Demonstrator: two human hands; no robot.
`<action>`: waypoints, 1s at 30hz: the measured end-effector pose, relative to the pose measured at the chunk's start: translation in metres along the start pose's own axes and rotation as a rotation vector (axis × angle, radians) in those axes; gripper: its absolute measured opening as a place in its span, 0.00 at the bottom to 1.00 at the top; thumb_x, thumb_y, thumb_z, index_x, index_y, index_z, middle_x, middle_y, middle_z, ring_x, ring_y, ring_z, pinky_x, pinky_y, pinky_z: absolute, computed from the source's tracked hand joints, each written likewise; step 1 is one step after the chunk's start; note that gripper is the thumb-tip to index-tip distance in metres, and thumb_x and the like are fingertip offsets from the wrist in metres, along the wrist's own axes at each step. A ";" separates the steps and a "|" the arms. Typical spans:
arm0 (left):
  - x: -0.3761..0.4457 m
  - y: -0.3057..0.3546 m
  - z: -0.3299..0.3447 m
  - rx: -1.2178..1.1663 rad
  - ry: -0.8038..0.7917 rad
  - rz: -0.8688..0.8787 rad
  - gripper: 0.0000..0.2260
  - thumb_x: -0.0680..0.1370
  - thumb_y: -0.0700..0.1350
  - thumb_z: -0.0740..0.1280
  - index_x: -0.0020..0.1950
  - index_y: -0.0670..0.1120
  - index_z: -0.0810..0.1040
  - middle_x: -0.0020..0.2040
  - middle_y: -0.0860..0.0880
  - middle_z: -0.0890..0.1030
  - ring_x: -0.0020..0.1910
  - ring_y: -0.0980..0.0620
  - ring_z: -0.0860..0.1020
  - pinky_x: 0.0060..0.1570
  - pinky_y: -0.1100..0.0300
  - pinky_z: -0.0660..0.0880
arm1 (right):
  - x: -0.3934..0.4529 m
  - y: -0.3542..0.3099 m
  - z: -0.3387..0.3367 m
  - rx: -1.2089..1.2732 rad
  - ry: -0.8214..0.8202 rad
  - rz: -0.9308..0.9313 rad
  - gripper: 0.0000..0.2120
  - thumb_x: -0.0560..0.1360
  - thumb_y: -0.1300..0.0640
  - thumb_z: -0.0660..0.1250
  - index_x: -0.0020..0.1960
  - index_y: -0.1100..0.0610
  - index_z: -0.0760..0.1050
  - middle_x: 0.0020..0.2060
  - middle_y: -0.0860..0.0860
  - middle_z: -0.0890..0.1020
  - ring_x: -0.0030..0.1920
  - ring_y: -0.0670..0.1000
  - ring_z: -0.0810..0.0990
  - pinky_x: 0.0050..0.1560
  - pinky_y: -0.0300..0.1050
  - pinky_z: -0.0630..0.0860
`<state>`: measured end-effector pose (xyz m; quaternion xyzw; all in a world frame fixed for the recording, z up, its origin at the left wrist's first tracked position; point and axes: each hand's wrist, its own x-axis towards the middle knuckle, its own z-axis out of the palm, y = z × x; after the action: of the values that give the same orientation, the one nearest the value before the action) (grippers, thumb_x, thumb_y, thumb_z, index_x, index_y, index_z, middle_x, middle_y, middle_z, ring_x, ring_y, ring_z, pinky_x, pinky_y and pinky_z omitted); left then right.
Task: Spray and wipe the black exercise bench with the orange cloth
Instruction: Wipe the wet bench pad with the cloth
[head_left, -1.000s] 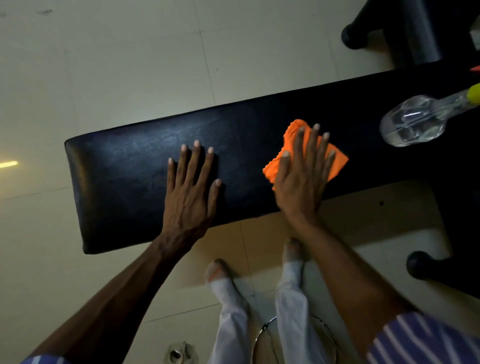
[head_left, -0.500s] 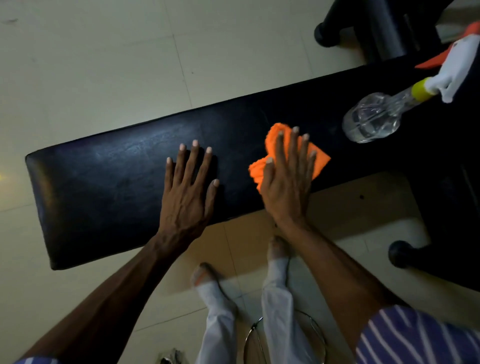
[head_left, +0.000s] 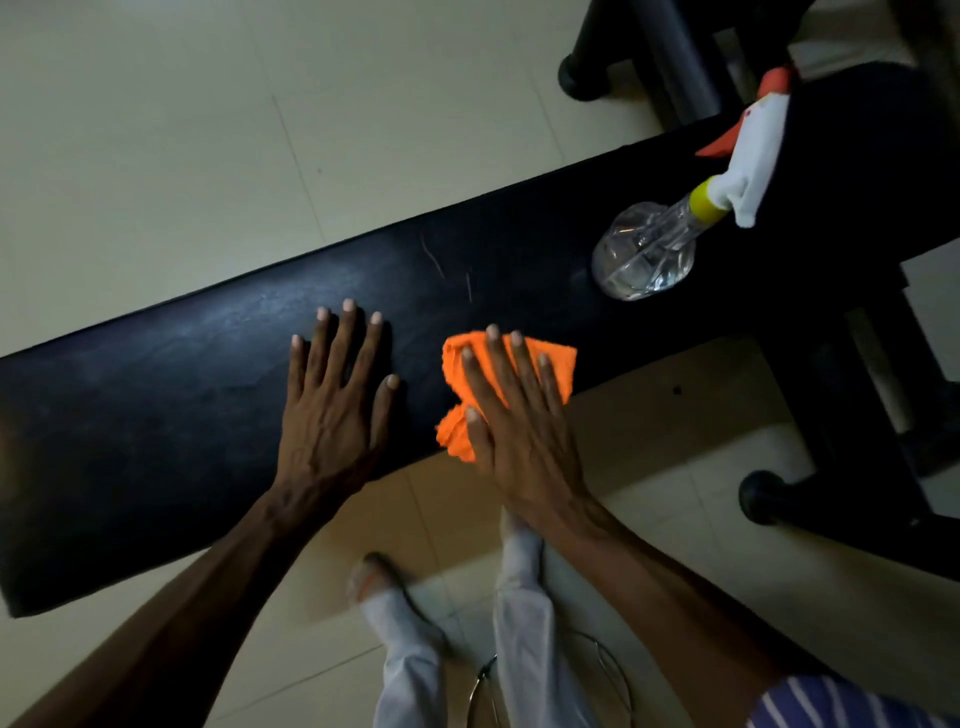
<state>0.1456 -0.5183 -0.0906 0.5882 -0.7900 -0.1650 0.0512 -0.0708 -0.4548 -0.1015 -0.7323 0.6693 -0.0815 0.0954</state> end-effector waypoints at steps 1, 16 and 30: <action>0.002 0.002 0.000 0.001 -0.004 0.001 0.28 0.86 0.54 0.52 0.85 0.47 0.55 0.86 0.45 0.50 0.86 0.43 0.45 0.83 0.39 0.46 | -0.002 0.008 -0.002 -0.016 -0.024 -0.048 0.29 0.88 0.48 0.52 0.87 0.50 0.50 0.87 0.53 0.50 0.87 0.55 0.47 0.85 0.61 0.53; 0.032 0.012 0.000 0.028 -0.005 -0.113 0.28 0.86 0.56 0.51 0.86 0.50 0.52 0.87 0.46 0.48 0.86 0.45 0.44 0.84 0.42 0.44 | 0.174 0.015 -0.022 -0.002 0.001 0.141 0.28 0.86 0.48 0.52 0.86 0.52 0.58 0.86 0.57 0.55 0.87 0.60 0.51 0.86 0.62 0.46; 0.023 0.005 0.001 0.006 0.021 -0.201 0.28 0.86 0.56 0.50 0.86 0.49 0.53 0.86 0.45 0.49 0.86 0.45 0.45 0.84 0.43 0.45 | 0.186 0.025 -0.023 -0.017 -0.038 0.194 0.29 0.86 0.47 0.50 0.86 0.54 0.55 0.87 0.56 0.53 0.87 0.60 0.50 0.85 0.61 0.46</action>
<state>0.1342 -0.5385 -0.0924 0.6662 -0.7270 -0.1610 0.0411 -0.0835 -0.6433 -0.0866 -0.6664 0.7357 -0.0522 0.1093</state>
